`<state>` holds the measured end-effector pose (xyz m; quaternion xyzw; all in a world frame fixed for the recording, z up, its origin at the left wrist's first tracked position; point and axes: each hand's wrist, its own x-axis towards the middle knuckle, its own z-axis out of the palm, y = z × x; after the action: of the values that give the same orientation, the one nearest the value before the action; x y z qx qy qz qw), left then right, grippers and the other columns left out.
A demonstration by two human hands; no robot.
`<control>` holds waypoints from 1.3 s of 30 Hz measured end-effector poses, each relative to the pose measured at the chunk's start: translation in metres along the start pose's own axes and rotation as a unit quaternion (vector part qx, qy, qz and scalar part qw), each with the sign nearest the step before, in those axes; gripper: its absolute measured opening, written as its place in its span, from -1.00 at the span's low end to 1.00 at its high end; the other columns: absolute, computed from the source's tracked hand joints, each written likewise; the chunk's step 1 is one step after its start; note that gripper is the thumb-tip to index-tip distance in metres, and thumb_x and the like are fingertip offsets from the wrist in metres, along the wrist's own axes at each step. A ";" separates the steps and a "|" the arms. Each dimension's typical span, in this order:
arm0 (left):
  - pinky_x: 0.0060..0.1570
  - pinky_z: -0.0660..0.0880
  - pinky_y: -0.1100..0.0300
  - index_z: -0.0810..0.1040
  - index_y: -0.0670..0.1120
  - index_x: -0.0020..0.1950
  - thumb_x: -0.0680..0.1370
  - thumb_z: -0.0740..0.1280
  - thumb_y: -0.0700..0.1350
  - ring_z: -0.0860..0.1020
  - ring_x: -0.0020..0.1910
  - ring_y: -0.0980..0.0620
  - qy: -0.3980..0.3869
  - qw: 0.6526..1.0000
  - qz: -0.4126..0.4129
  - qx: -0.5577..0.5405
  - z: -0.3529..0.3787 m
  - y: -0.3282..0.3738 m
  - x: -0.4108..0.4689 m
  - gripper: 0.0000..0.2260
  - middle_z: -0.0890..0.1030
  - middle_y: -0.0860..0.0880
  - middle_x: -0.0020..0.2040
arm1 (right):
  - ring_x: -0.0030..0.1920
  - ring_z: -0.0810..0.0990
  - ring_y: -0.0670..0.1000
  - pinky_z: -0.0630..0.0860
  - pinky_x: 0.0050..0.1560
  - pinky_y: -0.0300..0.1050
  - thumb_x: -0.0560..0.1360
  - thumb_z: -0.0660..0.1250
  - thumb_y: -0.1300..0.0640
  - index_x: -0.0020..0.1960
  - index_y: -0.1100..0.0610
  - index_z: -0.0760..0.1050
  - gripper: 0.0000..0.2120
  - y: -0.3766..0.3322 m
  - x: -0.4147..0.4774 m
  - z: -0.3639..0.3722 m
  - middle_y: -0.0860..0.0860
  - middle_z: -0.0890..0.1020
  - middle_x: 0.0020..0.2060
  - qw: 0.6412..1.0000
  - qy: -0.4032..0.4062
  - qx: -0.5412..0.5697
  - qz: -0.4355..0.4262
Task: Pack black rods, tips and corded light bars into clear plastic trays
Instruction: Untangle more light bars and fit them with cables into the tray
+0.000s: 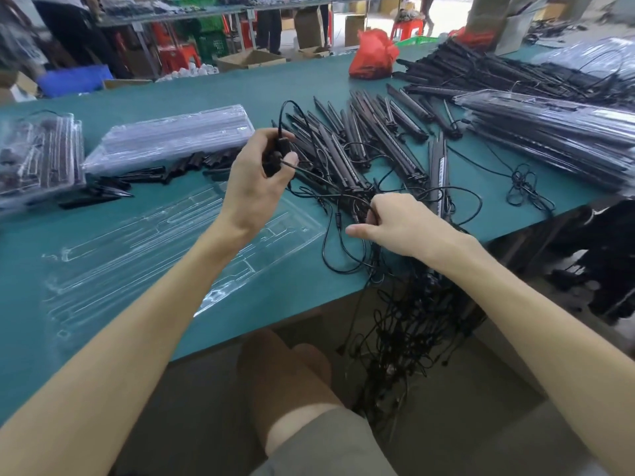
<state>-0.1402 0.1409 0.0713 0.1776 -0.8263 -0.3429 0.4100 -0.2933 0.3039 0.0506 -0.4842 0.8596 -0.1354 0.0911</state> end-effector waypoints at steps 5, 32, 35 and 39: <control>-0.06 0.43 0.32 0.50 -0.18 0.26 0.64 0.32 -0.18 0.43 -0.17 0.21 -0.004 1.000 0.012 0.005 0.001 -0.001 -0.003 -0.80 0.49 0.11 -0.11 | -0.14 0.53 0.06 0.50 -0.17 0.00 0.42 0.49 -0.22 0.04 0.13 0.40 -0.51 -0.009 -0.008 -0.009 0.04 0.53 -0.13 0.993 -0.080 -0.089 0.003; -0.06 0.60 0.19 0.58 -0.10 0.14 0.55 0.40 -0.09 0.63 -0.12 0.08 -0.041 0.999 -0.008 -0.027 -0.005 -0.005 -0.016 -0.81 0.67 0.02 -0.05 | -0.21 0.52 -0.25 0.45 -0.13 -0.41 0.51 0.46 0.27 0.11 0.25 0.62 -0.82 -0.083 -0.006 -0.044 0.01 0.65 -0.02 0.859 0.402 0.253 -0.190; -0.13 0.54 0.23 0.58 -0.07 0.10 0.54 0.42 -0.09 0.59 -0.19 0.15 -0.044 0.998 -0.005 -0.038 -0.006 -0.006 -0.018 -0.83 0.65 0.07 -0.09 | -0.31 0.60 -0.05 0.52 -0.28 -0.27 0.52 0.43 0.27 0.10 0.25 0.61 -0.84 -0.092 -0.011 -0.045 0.08 0.65 -0.06 0.864 0.344 0.302 -0.208; -0.18 0.44 0.37 0.50 0.14 -0.04 0.48 0.45 -0.18 0.53 -0.24 0.28 -0.052 0.998 0.008 -0.047 -0.007 -0.003 -0.018 -0.76 0.61 0.27 -0.22 | -0.52 0.58 -0.09 0.42 -0.49 -0.38 0.51 0.44 0.30 0.03 0.26 0.61 -0.89 -0.107 -0.012 -0.047 0.10 0.66 -0.30 0.883 0.219 0.350 -0.223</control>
<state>-0.1237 0.1463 0.0627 0.1333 -0.8311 -0.3865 0.3771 -0.2140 0.2682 0.1300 -0.5578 0.6237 -0.5467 0.0316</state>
